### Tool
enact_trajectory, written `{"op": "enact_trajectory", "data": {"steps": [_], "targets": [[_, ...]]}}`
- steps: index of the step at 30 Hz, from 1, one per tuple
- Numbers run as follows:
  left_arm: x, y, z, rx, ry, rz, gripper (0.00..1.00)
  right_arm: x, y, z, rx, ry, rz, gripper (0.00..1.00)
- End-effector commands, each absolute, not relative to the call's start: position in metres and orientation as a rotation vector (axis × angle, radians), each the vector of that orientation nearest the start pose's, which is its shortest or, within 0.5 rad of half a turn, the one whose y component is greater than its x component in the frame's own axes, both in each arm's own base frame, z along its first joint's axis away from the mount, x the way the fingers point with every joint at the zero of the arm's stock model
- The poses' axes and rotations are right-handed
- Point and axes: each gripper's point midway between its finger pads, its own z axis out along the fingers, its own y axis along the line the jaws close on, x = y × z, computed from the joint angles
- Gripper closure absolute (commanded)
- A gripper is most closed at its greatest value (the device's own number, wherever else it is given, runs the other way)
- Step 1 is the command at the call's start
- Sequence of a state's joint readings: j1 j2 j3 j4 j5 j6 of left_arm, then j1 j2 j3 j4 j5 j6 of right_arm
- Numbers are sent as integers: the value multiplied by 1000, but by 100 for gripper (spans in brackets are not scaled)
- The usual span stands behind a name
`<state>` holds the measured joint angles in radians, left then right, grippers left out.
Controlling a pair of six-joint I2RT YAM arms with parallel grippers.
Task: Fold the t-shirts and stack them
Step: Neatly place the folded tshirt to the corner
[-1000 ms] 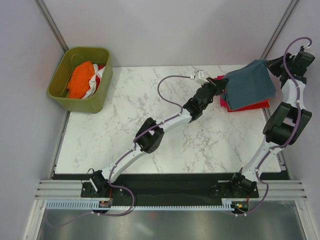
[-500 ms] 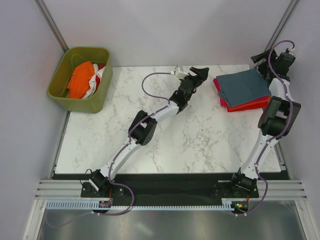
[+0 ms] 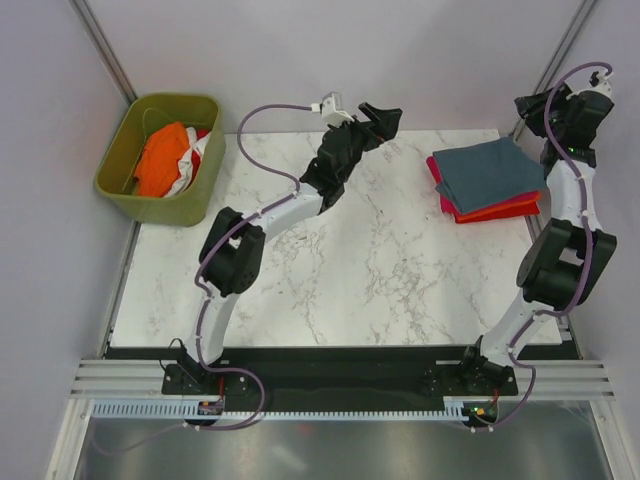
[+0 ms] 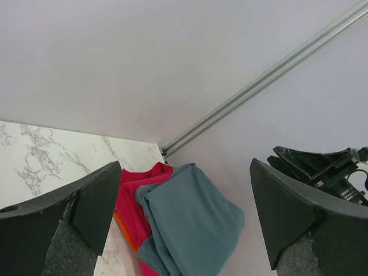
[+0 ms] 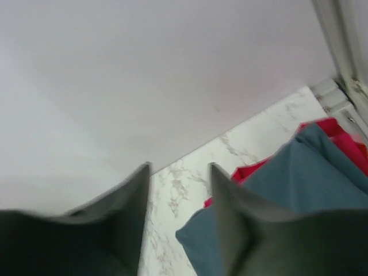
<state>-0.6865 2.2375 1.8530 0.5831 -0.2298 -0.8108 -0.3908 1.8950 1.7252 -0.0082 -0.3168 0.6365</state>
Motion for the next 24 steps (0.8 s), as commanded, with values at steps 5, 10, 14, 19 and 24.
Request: {"op": "enact_trajectory", "data": {"steps": [5, 10, 14, 19, 24], "targets": [[531, -359, 327, -251, 1412, -982, 0, 571, -52, 285, 580, 1646, 827, 83], [527, -337, 325, -241, 1419, -952, 0, 585, -21, 263, 631, 1650, 927, 100], [529, -324, 322, -247, 1422, -953, 0, 594, -17, 235, 714, 1677, 927, 100], [535, -313, 314, -278, 1436, -972, 1, 597, -19, 197, 804, 1698, 902, 100], [538, -310, 309, -304, 1442, -992, 1, 601, -26, 153, 918, 1710, 864, 100]]}}
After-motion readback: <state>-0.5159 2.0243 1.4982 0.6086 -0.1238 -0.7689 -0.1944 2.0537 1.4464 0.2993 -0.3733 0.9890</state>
